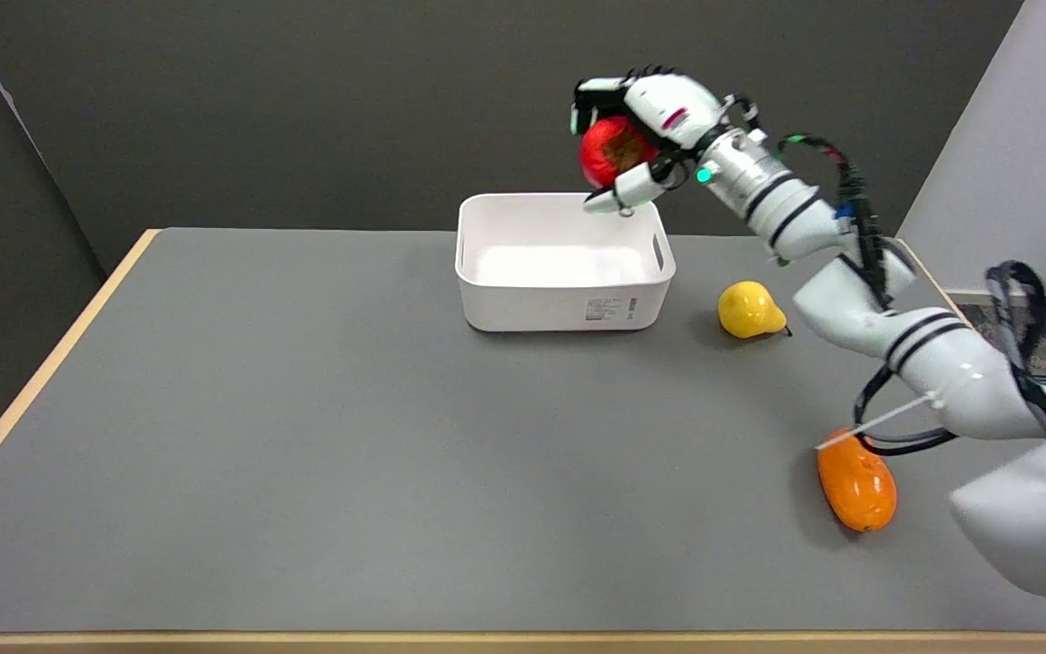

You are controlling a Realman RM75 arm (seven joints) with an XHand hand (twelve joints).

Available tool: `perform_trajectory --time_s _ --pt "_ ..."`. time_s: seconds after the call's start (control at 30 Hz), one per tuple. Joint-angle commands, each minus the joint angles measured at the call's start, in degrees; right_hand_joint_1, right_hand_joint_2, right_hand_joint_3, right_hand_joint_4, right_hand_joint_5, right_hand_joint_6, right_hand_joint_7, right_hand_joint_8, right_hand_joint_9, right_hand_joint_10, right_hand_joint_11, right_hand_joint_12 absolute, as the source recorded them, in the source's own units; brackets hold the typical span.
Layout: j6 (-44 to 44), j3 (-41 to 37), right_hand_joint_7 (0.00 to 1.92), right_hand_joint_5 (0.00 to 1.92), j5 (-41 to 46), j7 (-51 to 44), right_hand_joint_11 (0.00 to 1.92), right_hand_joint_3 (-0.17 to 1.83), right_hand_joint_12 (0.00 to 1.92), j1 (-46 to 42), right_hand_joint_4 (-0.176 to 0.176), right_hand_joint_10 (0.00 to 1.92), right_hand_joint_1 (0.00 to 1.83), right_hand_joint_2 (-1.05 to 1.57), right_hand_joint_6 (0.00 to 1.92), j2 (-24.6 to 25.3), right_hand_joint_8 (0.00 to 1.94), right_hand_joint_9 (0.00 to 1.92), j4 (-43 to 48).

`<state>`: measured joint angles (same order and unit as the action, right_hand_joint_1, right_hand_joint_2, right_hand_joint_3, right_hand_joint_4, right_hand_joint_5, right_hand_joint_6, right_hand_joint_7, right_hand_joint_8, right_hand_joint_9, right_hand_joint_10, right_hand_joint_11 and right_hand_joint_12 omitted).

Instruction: Place tomato into white box.

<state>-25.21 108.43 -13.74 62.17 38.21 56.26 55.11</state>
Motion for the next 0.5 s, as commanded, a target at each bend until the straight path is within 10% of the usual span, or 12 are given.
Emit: perform_trajectory --time_s 0.03,0.4,0.5 --pt "0.1 8.7 0.79 0.66 -3.6 0.2 0.84 0.28 1.78 9.4 0.149 1.39 1.48 1.04 1.32 11.4 1.4 0.77 -19.2" --pt "0.0 8.2 0.8 0.59 -2.4 0.2 0.83 0.34 1.81 7.3 0.148 1.39 1.48 1.01 1.39 11.3 1.39 0.78 -19.2" --pt "0.0 8.1 0.58 0.35 0.3 0.2 0.58 0.9 1.74 6.8 0.116 1.08 0.91 0.87 1.01 11.2 0.73 0.55 -18.9"
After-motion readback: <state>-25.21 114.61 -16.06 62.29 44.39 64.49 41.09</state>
